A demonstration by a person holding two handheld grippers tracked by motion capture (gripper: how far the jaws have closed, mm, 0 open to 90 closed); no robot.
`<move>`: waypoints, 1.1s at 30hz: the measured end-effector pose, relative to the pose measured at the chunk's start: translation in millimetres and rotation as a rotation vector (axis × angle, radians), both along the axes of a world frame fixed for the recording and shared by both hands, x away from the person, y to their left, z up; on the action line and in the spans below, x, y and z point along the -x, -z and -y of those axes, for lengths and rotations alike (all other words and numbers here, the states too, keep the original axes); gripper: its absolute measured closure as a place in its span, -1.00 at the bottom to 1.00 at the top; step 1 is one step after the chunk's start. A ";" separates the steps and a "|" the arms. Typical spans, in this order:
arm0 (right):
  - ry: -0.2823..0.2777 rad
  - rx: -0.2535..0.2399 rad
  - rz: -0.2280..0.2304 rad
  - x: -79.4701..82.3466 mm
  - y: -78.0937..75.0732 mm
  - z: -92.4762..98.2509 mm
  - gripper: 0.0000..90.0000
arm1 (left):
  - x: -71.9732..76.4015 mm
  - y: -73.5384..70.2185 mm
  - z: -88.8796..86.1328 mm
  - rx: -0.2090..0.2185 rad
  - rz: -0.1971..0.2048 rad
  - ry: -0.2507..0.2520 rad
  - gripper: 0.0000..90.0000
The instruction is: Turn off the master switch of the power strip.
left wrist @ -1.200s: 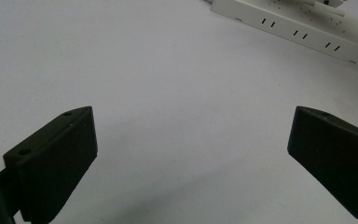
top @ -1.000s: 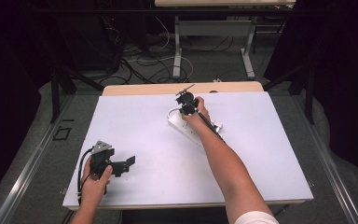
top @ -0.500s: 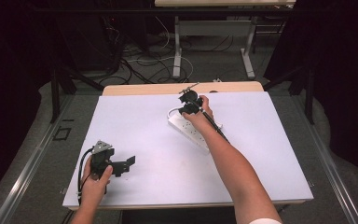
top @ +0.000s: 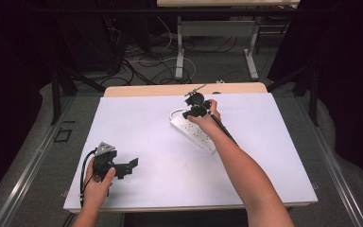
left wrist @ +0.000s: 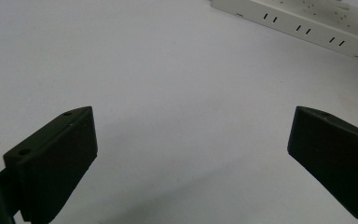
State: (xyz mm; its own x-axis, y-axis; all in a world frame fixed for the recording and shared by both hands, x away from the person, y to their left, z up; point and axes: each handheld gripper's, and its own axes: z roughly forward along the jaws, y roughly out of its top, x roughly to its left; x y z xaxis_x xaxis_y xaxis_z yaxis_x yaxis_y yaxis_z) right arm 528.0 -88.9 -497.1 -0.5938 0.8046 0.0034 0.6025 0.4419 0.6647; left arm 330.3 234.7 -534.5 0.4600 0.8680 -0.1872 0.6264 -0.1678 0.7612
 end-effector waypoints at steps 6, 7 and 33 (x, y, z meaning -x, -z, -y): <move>0.008 0.008 0.005 5.0 -0.6 6.4 -0.05 | -0.8 1.8 2.0 0.006 0.015 -0.014 -0.96; -0.002 0.017 0.024 4.9 -0.8 8.4 -0.06 | -1.1 1.8 1.7 0.000 0.017 -0.012 -0.96; 0.005 -0.061 0.033 48.9 -18.2 47.0 -0.67 | -2.7 0.7 4.1 0.001 0.021 -0.018 -0.96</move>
